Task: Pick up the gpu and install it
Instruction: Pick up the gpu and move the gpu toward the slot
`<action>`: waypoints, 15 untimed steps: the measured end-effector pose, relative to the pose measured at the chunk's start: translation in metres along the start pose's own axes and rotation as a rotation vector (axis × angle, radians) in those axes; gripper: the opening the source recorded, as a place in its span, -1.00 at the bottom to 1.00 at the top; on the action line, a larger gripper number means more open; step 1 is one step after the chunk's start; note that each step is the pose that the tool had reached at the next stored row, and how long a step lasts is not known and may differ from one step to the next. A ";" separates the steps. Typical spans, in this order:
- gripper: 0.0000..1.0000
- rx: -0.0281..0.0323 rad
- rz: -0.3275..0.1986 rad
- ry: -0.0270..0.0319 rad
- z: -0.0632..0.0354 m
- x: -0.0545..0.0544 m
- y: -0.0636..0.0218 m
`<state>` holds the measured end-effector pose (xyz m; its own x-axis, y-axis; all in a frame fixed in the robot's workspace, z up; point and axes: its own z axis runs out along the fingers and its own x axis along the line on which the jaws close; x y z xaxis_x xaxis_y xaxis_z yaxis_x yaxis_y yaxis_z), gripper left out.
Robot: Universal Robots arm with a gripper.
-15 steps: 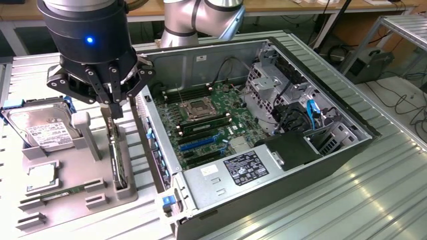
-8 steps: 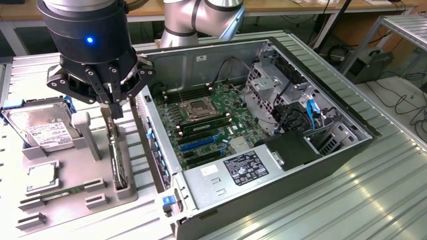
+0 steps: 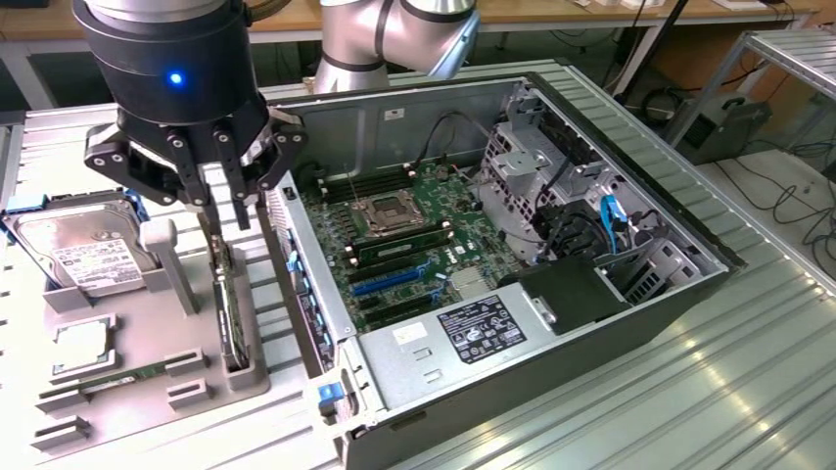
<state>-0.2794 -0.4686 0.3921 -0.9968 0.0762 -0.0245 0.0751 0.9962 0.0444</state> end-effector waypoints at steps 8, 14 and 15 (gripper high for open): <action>-0.15 0.0000 0.000 0.0000 0.0000 0.000 0.0000; -0.15 0.0002 0.000 0.0001 0.0008 0.001 -0.0002; -0.15 0.0002 0.000 0.0001 0.0011 0.001 -0.0002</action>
<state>-0.2808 -0.4686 0.3910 -0.9968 0.0761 -0.0244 0.0750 0.9962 0.0442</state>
